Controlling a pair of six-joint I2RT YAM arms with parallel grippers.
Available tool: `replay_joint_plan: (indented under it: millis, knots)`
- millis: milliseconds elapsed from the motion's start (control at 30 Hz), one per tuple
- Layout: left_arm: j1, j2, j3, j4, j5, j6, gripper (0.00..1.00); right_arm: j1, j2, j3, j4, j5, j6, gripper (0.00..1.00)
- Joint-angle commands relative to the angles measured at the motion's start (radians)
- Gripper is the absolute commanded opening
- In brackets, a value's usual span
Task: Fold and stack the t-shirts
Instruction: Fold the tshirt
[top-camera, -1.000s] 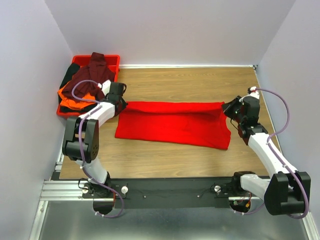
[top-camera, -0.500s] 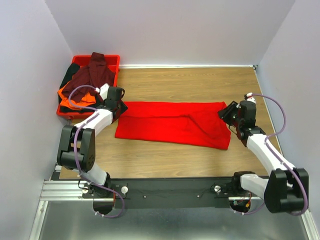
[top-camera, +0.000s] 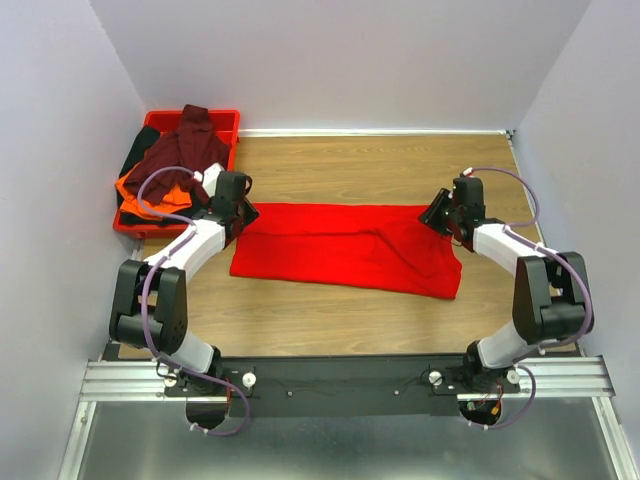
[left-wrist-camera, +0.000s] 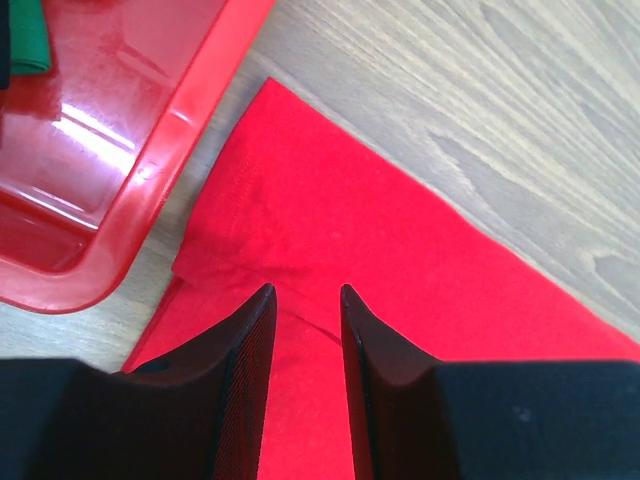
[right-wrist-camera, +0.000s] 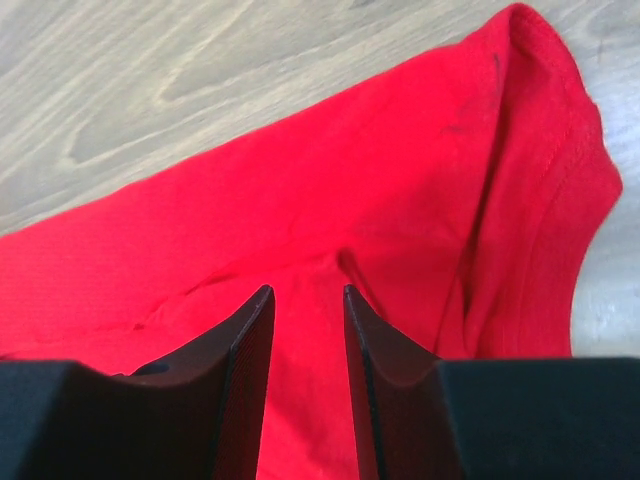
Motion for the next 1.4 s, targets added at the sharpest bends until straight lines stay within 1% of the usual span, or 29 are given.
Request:
replay_joint_plan:
  millis: [0, 300, 567, 633, 667, 767, 800, 867, 1067, 1367]
  knots:
    - [-0.005, -0.030, 0.038, -0.022, 0.036, 0.038, 0.39, 0.010, 0.073, 0.065, -0.002, 0.044, -0.017, 0.40]
    - [-0.005, -0.052, 0.090, -0.041, 0.084, 0.124, 0.40, 0.028, 0.172, 0.082, 0.007, 0.050, -0.013, 0.40]
    - [-0.005, -0.058, 0.095, -0.047, 0.092, 0.149, 0.39, 0.052, 0.196, 0.082, 0.012, 0.054, -0.006, 0.40]
    - [-0.005, -0.061, 0.093, -0.049, 0.090, 0.153, 0.39, 0.059, 0.190, 0.074, 0.012, 0.050, -0.005, 0.34]
    - [-0.005, -0.063, 0.092, -0.049, 0.090, 0.155, 0.40, 0.063, 0.178, 0.068, 0.012, 0.047, -0.002, 0.28]
    - [-0.005, -0.063, 0.089, -0.049, 0.092, 0.155, 0.40, 0.066, 0.152, 0.057, 0.012, 0.021, 0.004, 0.18]
    - [-0.005, -0.063, 0.087, -0.047, 0.095, 0.155, 0.40, 0.068, 0.144, 0.053, 0.012, 0.013, 0.006, 0.10]
    - [-0.005, -0.064, 0.086, -0.046, 0.098, 0.153, 0.39, 0.069, 0.117, 0.036, 0.012, -0.005, 0.006, 0.05]
    - [-0.005, -0.067, 0.069, -0.035, 0.105, 0.149, 0.39, 0.075, 0.043, -0.013, 0.008, -0.088, 0.014, 0.00]
    - [-0.005, -0.069, 0.060, -0.032, 0.115, 0.149, 0.39, 0.123, -0.098, -0.113, -0.003, -0.156, 0.032, 0.01]
